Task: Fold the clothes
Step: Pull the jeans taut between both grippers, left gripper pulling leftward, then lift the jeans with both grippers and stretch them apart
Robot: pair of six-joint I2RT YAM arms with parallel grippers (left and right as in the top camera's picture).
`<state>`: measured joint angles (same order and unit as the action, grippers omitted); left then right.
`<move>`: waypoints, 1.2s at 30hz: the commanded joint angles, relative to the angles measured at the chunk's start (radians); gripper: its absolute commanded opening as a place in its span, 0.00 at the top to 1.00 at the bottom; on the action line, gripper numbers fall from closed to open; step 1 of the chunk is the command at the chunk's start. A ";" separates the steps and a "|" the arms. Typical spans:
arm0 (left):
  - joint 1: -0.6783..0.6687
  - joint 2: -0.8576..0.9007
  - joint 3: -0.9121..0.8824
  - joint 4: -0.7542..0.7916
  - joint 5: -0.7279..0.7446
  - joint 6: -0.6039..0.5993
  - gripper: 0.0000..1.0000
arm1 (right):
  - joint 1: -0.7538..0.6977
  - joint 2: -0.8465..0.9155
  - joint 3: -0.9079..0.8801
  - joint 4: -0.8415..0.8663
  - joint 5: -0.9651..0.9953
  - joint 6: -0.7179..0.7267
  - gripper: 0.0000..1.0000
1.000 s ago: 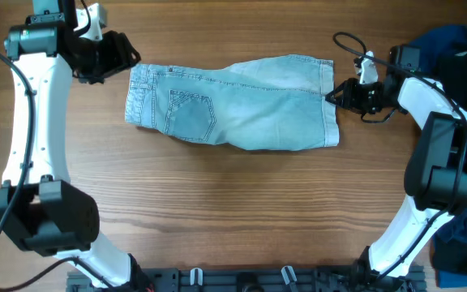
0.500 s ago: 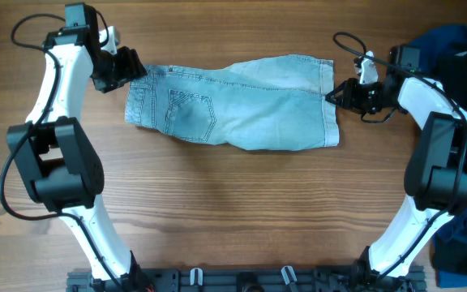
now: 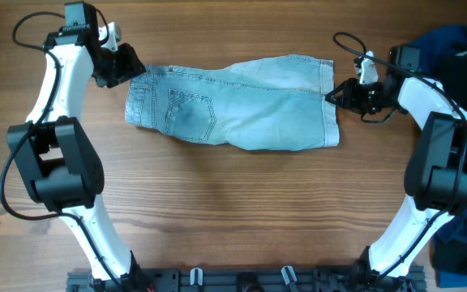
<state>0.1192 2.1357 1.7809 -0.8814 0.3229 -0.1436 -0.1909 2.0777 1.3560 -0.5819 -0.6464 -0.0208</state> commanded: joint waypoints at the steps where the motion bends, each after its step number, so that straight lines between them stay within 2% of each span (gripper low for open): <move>1: 0.001 0.029 0.002 0.007 0.021 0.001 0.52 | 0.002 0.013 -0.009 0.003 -0.002 -0.003 0.69; 5: 0.001 0.049 0.002 0.012 0.022 0.001 0.55 | 0.002 0.013 -0.009 0.003 -0.002 -0.002 0.69; 9: 0.001 0.058 0.002 0.018 0.025 0.001 0.67 | 0.002 0.013 -0.009 0.003 -0.002 -0.002 0.68; 10: 0.001 0.058 0.002 0.020 0.026 0.001 0.71 | 0.002 0.013 -0.009 0.003 -0.002 -0.003 0.69; 11: 0.001 0.058 0.002 0.025 0.032 0.000 0.79 | 0.002 0.013 -0.009 0.003 -0.002 -0.003 0.68; 12: 0.001 0.058 0.003 0.032 0.049 0.000 0.91 | 0.002 0.013 -0.009 0.003 -0.002 -0.003 0.69; 13: 0.003 0.056 0.005 0.034 0.070 0.000 0.96 | 0.002 0.013 -0.009 0.003 -0.002 -0.002 0.69; 17: 0.004 0.029 0.007 0.045 0.139 0.001 0.96 | 0.002 0.013 -0.009 0.011 -0.007 -0.002 0.78; 19: 0.004 -0.011 0.007 0.053 0.141 0.001 0.96 | 0.002 0.013 -0.007 0.020 -0.023 -0.003 0.96; 31: 0.004 -0.158 0.007 0.021 0.141 0.002 0.96 | 0.002 0.010 -0.005 0.022 -0.088 -0.006 0.96; 32: 0.004 -0.158 0.007 0.016 0.140 0.002 0.96 | 0.002 0.010 -0.005 0.020 -0.085 -0.005 0.94; 34: 0.003 -0.155 0.005 0.002 0.136 0.002 0.96 | 0.002 0.010 -0.006 0.015 -0.045 -0.005 0.63; 36: 0.003 -0.155 0.005 -0.005 0.137 0.002 0.96 | 0.003 0.010 -0.010 0.013 0.003 -0.005 0.60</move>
<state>0.1200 1.9915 1.7809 -0.8795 0.4473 -0.1436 -0.1909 2.0777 1.3560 -0.5655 -0.6876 -0.0223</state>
